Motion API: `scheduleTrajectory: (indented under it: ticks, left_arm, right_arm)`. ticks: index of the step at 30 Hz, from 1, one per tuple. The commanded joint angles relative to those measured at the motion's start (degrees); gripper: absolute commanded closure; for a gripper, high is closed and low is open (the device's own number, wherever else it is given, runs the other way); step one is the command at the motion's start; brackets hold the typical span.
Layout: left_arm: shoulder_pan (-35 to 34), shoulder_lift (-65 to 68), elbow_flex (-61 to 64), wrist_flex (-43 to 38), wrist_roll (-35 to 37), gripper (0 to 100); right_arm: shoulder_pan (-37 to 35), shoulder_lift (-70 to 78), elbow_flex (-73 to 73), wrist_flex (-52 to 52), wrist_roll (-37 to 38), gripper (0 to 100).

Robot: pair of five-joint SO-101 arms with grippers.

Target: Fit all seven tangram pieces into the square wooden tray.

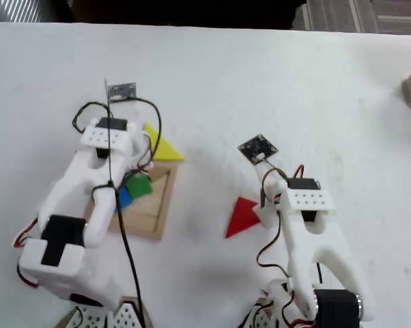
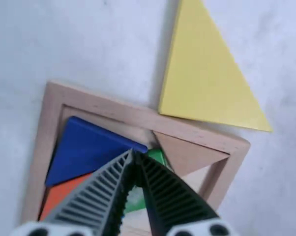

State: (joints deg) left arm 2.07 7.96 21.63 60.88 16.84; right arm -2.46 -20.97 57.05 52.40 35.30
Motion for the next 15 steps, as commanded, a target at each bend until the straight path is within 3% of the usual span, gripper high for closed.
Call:
scheduleTrajectory:
  ticks: [1,8,12,15]
  left_arm:
    - [0.0,-5.5,-0.4,1.1,0.4,98]
    - [1.0,-6.0,4.2,-1.4,-0.5,98]
    - [7.5,-6.9,5.6,4.6,-9.8,98]
    - [10.0,-10.9,9.7,5.1,-9.5,98]
  right_arm:
    - [-0.6,-0.9,0.1,0.1,0.6,98.1]
    - [-0.7,-0.9,0.1,0.1,0.7,98.1]
    - [-0.7,-0.9,0.1,0.1,0.7,98.1]
    - [-0.7,-0.9,0.1,0.1,0.7,98.1]
